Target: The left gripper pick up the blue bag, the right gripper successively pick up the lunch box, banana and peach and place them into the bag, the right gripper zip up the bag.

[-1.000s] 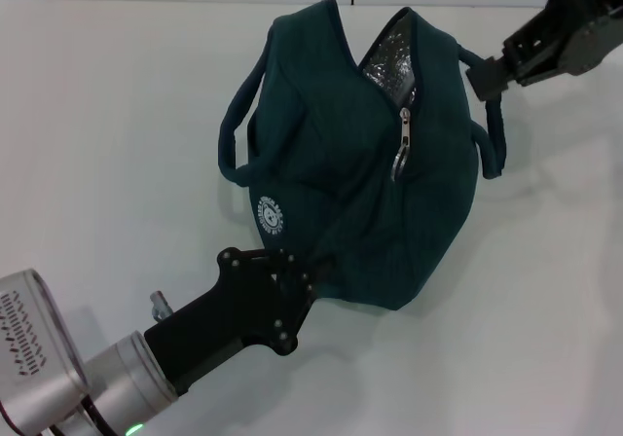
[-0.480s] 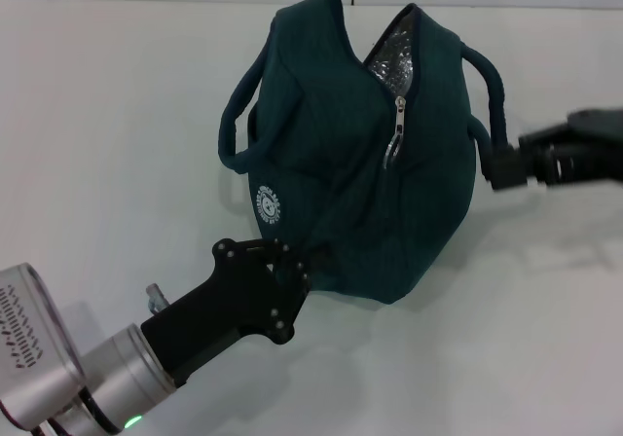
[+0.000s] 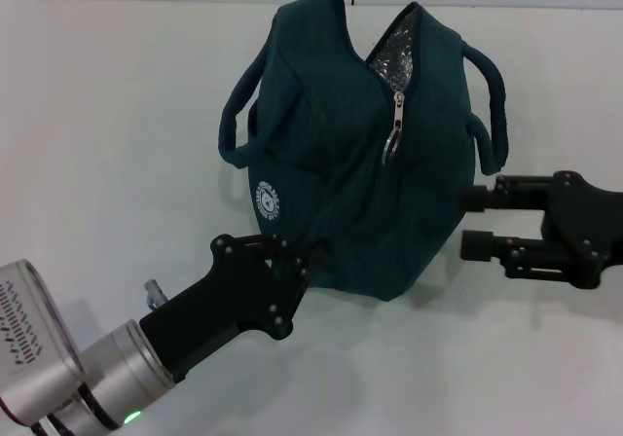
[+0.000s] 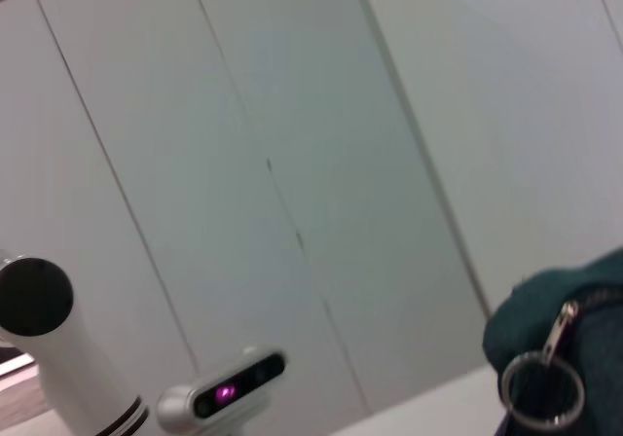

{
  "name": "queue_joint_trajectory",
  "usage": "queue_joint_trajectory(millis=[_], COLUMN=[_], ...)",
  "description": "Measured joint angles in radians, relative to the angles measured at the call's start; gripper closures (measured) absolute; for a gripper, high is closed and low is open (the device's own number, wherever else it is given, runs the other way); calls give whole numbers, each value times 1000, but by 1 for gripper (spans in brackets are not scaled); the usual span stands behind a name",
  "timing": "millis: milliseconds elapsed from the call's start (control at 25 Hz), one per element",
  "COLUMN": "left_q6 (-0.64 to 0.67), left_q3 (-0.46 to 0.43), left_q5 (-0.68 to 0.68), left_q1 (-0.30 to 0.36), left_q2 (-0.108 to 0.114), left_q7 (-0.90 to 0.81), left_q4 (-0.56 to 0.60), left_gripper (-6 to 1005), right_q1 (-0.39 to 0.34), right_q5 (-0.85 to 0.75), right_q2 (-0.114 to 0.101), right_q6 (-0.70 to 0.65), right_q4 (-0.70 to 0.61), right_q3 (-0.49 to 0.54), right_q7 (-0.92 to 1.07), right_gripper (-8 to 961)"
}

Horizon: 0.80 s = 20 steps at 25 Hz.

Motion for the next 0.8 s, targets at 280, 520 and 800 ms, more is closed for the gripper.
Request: queue_joint_trajectory(millis=[280, 520, 800], left_q6=[0, -6, -8], left_q3=[-1, 0, 0], left_q5=[0, -1, -1], left_q1=[-2, -2, 4], left_q2=[0, 0, 0], left_q7=[0, 1, 1], left_q4=[0, -4, -5], left_gripper=[959, 959, 960], right_q1=[64, 125, 144], right_q5=[86, 109, 209], right_q2=[3, 4, 4], right_q6=[57, 120, 208], right_q4=[131, 197, 232], right_q3=[-49, -63, -139], right_q7=[-180, -224, -257], right_gripper=[378, 286, 295])
